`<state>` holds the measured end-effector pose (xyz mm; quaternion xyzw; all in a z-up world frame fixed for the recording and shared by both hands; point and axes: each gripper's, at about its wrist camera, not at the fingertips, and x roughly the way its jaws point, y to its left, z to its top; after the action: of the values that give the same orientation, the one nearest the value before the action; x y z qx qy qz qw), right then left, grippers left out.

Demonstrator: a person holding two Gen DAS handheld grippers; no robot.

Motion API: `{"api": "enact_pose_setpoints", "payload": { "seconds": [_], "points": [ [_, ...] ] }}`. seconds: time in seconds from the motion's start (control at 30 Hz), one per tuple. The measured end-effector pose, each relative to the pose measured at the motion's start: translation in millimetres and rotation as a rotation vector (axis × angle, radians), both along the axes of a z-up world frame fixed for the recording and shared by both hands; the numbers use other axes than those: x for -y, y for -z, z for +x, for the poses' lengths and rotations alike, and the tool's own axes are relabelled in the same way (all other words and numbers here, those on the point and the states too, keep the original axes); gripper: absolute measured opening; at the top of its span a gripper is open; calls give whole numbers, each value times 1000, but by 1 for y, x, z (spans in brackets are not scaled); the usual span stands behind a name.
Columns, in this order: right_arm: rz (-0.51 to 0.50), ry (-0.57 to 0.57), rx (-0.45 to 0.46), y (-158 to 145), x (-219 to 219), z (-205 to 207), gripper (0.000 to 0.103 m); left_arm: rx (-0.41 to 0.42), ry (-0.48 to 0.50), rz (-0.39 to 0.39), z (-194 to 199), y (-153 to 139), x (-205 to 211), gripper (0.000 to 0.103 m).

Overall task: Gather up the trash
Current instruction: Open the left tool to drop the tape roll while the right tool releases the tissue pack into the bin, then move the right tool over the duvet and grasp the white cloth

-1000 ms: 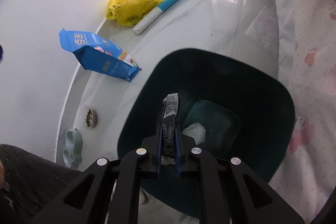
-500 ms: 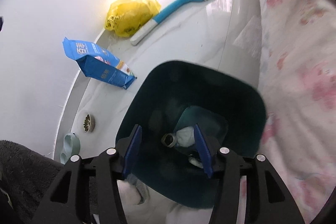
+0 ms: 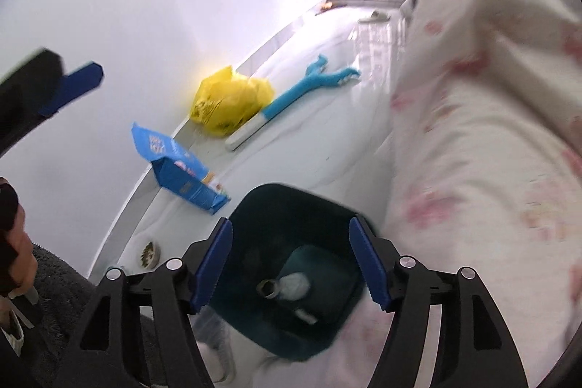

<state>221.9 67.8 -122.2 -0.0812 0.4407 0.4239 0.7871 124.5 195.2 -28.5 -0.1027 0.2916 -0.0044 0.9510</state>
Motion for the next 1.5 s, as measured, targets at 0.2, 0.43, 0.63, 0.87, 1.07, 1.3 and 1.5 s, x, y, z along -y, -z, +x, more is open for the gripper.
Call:
{"api": "enact_pose_setpoints", "payload": {
  "seconds": [0.2,0.43,0.63,0.87,1.07,1.3,1.5],
  "points": [
    [18,56,32,-8,37,11,71,0,34,-9,12,1,27,85],
    [14,100,89,-17,68,19,73,-2,67,-8,25,5,53,87],
    [23,143,151,-29,102,24,76,-17,87,-16,36,11,70,87],
    [40,218,180,-37,142,32,80,-28,118,-7,46,17,96,87],
    [14,271,213,-39,171,36,81,-48,143,-6,55,25,116,88],
    [-32,309,215,-31,191,41,81,-62,176,10,63,31,138,88],
    [-85,325,224,-22,204,45,82,-67,194,8,69,34,153,88]
  ]
}}
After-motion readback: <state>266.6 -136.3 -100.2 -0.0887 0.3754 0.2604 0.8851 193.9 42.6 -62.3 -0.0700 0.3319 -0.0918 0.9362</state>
